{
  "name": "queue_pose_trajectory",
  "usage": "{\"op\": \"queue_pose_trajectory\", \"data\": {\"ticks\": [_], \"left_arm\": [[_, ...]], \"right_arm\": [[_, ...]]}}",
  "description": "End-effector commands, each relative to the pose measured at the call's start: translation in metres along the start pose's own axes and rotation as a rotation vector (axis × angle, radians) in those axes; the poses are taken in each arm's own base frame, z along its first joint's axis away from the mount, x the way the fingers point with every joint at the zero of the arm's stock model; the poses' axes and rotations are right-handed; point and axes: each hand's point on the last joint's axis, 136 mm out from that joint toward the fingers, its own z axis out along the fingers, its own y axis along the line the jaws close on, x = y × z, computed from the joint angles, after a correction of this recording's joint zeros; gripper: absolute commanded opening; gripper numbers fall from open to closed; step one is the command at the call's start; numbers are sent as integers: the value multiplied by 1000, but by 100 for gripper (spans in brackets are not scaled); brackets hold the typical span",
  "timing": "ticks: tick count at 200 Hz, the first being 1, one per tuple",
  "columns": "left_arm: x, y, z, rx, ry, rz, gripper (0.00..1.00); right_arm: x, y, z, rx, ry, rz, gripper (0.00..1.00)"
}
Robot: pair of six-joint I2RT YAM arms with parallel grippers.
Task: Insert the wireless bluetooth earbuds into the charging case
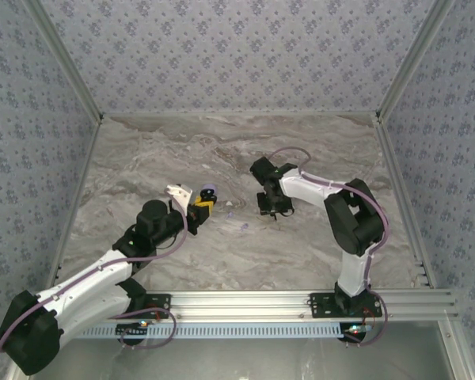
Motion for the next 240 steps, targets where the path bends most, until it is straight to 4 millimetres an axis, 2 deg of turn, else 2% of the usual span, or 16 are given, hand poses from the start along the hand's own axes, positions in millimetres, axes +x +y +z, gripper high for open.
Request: {"op": "queue_pose_trajectory", "data": {"ticks": [1,202,240], "left_arm": [[-5,-1,-3,6,-20,2,16],[-3,1,-4,-6,-18,-4,16],[-3,1,-4,-3,-17,-5,16]], "right_arm": [[2,-4,1,24,33,-11,37],[10,-10,13,120,87,-43,31],[12,-13,15,136,93,-41,26]]}}
